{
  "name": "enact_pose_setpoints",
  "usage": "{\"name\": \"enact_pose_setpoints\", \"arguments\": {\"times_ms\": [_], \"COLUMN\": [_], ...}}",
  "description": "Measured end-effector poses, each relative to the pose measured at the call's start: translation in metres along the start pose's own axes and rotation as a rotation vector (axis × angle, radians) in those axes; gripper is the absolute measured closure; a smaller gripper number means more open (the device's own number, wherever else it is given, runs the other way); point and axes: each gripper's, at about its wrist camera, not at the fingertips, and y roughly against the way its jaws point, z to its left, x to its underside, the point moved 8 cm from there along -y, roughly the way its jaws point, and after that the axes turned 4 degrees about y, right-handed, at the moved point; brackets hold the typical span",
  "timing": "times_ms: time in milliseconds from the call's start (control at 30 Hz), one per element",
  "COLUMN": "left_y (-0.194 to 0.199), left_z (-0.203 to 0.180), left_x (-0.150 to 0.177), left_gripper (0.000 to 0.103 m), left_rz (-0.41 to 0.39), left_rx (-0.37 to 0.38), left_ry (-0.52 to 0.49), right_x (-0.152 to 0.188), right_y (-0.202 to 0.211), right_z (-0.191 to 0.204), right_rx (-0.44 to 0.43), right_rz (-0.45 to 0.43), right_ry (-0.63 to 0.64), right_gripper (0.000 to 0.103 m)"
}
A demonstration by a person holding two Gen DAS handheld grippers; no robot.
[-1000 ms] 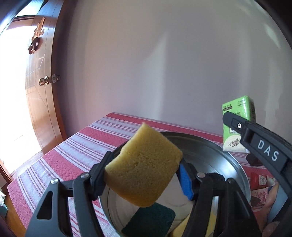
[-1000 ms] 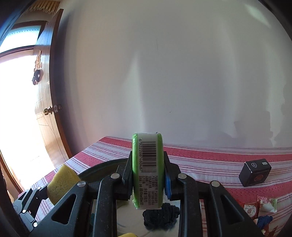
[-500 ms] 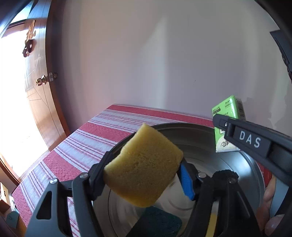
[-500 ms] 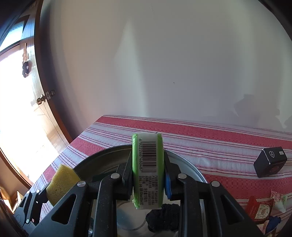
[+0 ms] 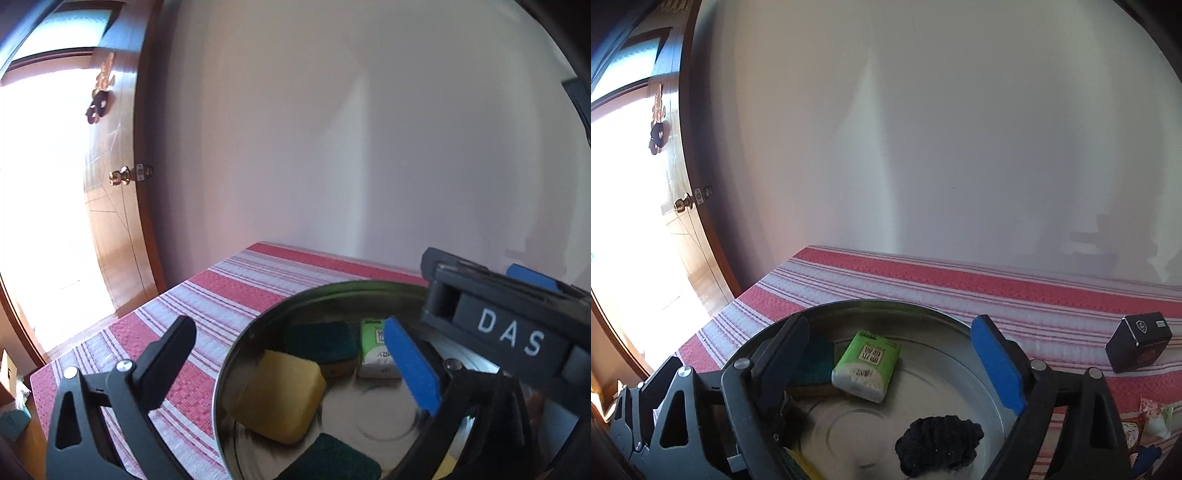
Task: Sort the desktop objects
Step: 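Release the sponge into the tin with the left tool while the right tool drops the roll, then move both open tools away from the tin toward the snack packets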
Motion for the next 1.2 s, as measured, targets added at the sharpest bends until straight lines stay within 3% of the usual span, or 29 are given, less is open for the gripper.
{"name": "enact_pose_setpoints", "arguments": {"times_ms": [200,300,600,800,1200], "left_y": [0.018,0.022,0.016,0.020,0.050], "left_z": [0.021,0.025,0.016,0.012,-0.022], "left_x": [-0.008,-0.007,0.001,0.003,0.009], "left_gripper": [0.000,0.000,0.000,0.000,0.000], "left_rz": [-0.118,-0.150,-0.136,-0.134,-0.174], "left_rx": [0.013,-0.024,-0.031,0.014,0.110], "left_ry": [0.130,0.114,0.046,0.055,-0.021], "right_x": [-0.008,-0.009,-0.007,0.002,0.041], "right_y": [0.029,0.037,0.072,0.078,0.089], "right_z": [-0.008,-0.015,-0.031,-0.045,-0.101], "right_rx": [-0.001,0.011,0.027,0.066,0.182], "right_rz": [-0.144,-0.193,-0.355,-0.350,-0.223], "right_ry": [-0.038,-0.080,-0.146,-0.177,-0.215], "right_gripper": [0.011,0.011,0.010,0.010,0.010]}}
